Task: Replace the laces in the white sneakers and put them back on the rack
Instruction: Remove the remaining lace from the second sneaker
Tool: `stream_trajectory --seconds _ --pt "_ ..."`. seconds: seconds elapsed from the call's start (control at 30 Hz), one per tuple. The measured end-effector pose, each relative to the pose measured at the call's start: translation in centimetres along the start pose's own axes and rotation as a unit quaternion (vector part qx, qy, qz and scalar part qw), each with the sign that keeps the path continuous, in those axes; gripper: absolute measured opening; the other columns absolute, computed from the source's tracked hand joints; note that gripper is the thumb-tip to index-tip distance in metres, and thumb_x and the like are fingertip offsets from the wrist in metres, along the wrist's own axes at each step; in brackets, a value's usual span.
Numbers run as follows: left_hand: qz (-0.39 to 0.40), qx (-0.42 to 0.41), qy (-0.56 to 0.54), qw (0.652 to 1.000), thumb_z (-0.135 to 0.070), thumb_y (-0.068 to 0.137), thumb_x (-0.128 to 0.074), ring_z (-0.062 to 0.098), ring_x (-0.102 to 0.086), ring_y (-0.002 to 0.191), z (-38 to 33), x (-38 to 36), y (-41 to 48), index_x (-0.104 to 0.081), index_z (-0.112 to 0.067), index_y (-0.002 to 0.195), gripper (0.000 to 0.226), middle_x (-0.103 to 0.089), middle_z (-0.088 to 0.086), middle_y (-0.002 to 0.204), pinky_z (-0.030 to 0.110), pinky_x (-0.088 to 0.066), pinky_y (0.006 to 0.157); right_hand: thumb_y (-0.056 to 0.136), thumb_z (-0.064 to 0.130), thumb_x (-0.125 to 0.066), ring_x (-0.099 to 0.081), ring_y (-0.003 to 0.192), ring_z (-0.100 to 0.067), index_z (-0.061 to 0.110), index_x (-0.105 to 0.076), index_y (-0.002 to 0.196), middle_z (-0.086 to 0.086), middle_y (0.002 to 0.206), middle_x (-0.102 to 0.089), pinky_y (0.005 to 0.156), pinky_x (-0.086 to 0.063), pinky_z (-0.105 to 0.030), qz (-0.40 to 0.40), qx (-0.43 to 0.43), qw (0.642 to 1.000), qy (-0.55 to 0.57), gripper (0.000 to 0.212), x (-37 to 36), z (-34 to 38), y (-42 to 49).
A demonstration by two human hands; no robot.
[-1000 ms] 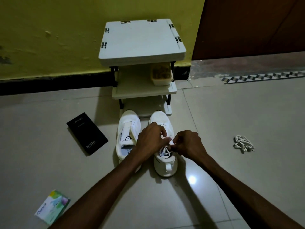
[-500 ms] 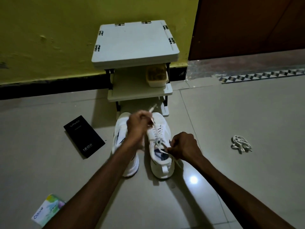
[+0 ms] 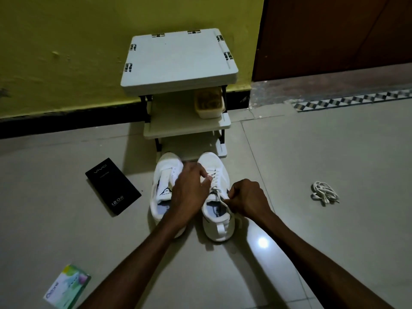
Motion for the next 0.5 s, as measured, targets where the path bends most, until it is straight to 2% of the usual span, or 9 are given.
stream_trajectory --seconds 0.1,0.17,0.23,0.3,0.33,0.37,0.4,0.43,0.5 --pt "0.051 -0.072 0.064 0.994 -0.030 0.091 -0.061 0.021 -0.059 0.092 -0.6 -2.0 -1.4 -0.059 -0.019 0.101 0.016 -0.059 0.001 0.101 0.035 -0.046 0.075 0.069 0.036 -0.081 -0.065 0.063 -0.016 0.014 -0.067 0.065 0.004 0.062 -0.063 0.052 -0.045 -0.022 -0.010 -0.001 1.000 -0.019 0.026 0.5 0.2 -0.3" --pt "0.034 -0.106 0.086 0.990 -0.026 0.094 -0.058 0.025 -0.058 0.092 -1.4 -1.8 -1.9 -0.058 -0.015 0.102 0.013 -0.059 0.004 0.101 0.037 -0.046 0.074 0.068 0.038 -0.081 -0.064 0.064 -0.015 0.016 -0.066 0.065 0.006 0.062 -0.060 0.051 -0.041 -0.019 -0.011 -0.006 1.000 -0.027 0.027 0.6 0.5 -0.4" --pt "0.006 -0.107 0.082 0.991 -0.019 0.093 -0.060 0.022 -0.057 0.088 -1.6 -1.2 -1.7 -0.060 -0.015 0.091 0.004 -0.059 0.001 0.095 0.033 -0.043 0.069 0.067 0.039 -0.082 -0.064 0.064 -0.015 0.017 -0.065 0.064 0.007 0.060 -0.059 0.050 -0.039 -0.019 -0.011 -0.008 0.999 -0.031 0.027 0.6 0.6 -0.5" --pt "0.006 -0.074 0.067 0.995 -0.016 0.089 -0.063 0.016 -0.055 0.087 -0.9 -1.2 -1.1 -0.065 -0.019 0.082 0.008 -0.059 -0.005 0.090 0.031 -0.043 0.071 0.067 0.037 -0.082 -0.063 0.064 -0.016 0.016 -0.067 0.067 0.006 0.062 -0.061 0.049 -0.037 -0.019 -0.017 -0.012 0.999 -0.037 0.026 0.8 0.5 -0.5" --pt "0.033 -0.024 -0.003 0.999 -0.016 0.090 -0.061 0.016 -0.056 0.086 -0.1 -1.4 -0.7 -0.065 -0.020 0.077 0.015 -0.060 -0.006 0.086 0.032 -0.046 0.075 0.068 0.035 -0.080 -0.063 0.064 -0.017 0.015 -0.069 0.069 0.005 0.063 -0.062 0.048 -0.035 -0.019 -0.021 -0.013 0.999 -0.040 0.023 0.9 0.4 -0.6" --pt "0.068 0.054 -0.131 0.988 -0.017 0.094 -0.057 0.019 -0.060 0.083 0.6 -1.7 -0.4 -0.064 -0.018 0.071 0.023 -0.062 -0.005 0.079 0.031 -0.049 0.077 0.069 0.033 -0.079 -0.062 0.064 -0.018 0.014 -0.070 0.071 0.004 0.064 -0.062 0.048 -0.034 -0.019 -0.024 -0.015 0.999 -0.042 0.021 1.0 0.3 -0.7" --pt "0.089 0.136 -0.273 0.948 -0.018 0.098 -0.051 0.022 -0.063 0.075 1.1 -2.0 -0.5 -0.062 -0.014 0.068 0.032 -0.064 -0.001 0.070 0.030 -0.053 0.075 0.070 0.032 -0.078 -0.062 0.064 -0.018 0.015 -0.070 0.071 0.004 0.064 -0.062 0.048 -0.034 -0.019 -0.024 -0.015 0.999 -0.043 0.019 1.1 0.3 -0.7" --pt "0.090 0.202 -0.397 0.891 -0.021 0.102 -0.046 0.023 -0.062 0.065 1.3 -1.9 -0.7 -0.059 -0.010 0.066 0.040 -0.061 0.003 0.061 0.029 -0.055 0.070 0.069 0.033 -0.079 -0.062 0.063 -0.017 0.015 -0.069 0.071 0.004 0.064 -0.062 0.049 -0.035 -0.019 -0.021 -0.016 0.999 -0.044 0.020 1.0 0.3 -0.7" --pt "0.074 0.238 -0.533 0.809 -0.031 0.104 -0.041 0.019 -0.052 0.050 1.0 -0.4 -0.3 -0.050 -0.012 0.062 0.047 -0.049 0.002 0.049 0.031 -0.053 0.062 0.067 0.033 -0.082 -0.064 0.063 -0.015 0.017 -0.067 0.069 0.005 0.065 -0.064 0.051 -0.038 -0.020 -0.013 -0.021 0.999 -0.041 0.022 0.9 0.3 -0.7"
Point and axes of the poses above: each hand's wrist, its own y-axis towards the middle knuckle, its own x-axis out of the back of the hand, z = x × y, the point moved 8 cm from there along y, towards the middle knuckle
